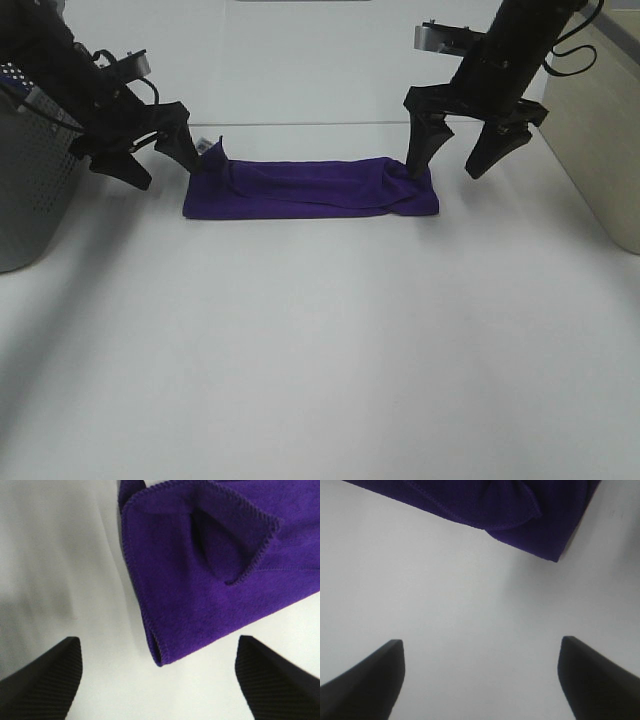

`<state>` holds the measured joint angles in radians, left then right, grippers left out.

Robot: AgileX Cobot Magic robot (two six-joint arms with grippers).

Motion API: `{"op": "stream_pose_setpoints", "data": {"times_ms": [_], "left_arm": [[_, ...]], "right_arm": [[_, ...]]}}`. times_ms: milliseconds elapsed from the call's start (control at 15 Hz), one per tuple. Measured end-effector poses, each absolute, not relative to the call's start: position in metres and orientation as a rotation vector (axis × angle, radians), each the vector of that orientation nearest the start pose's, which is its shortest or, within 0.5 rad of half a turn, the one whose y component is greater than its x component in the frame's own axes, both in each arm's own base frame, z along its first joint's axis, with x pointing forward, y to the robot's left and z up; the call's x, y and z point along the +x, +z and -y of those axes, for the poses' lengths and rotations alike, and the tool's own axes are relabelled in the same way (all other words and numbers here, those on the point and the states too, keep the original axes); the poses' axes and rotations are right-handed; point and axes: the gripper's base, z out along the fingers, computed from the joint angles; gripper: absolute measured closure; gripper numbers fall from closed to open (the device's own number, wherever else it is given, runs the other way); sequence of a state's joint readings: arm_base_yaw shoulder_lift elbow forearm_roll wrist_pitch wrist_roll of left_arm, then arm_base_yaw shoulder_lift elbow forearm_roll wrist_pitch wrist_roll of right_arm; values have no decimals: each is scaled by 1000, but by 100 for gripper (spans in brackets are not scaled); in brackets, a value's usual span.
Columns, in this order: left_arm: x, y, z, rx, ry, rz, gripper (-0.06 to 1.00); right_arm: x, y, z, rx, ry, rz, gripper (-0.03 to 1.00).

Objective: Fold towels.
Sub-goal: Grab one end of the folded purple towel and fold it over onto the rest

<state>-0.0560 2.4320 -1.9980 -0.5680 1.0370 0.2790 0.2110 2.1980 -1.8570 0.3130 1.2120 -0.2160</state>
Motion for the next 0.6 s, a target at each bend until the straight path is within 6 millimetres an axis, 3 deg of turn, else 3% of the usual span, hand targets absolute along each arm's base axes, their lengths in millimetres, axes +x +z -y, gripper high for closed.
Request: {"op": "stream_pose_setpoints", "data": {"times_ms": [400, 600], "left_arm": [[509, 104, 68, 83, -853, -2812, 18], [518, 101, 72, 88, -912, -2787, 18]], "right_arm": [[440, 201, -121, -465, 454, -2970, 15], [440, 201, -121, -462, 454, -2971, 15]]}}
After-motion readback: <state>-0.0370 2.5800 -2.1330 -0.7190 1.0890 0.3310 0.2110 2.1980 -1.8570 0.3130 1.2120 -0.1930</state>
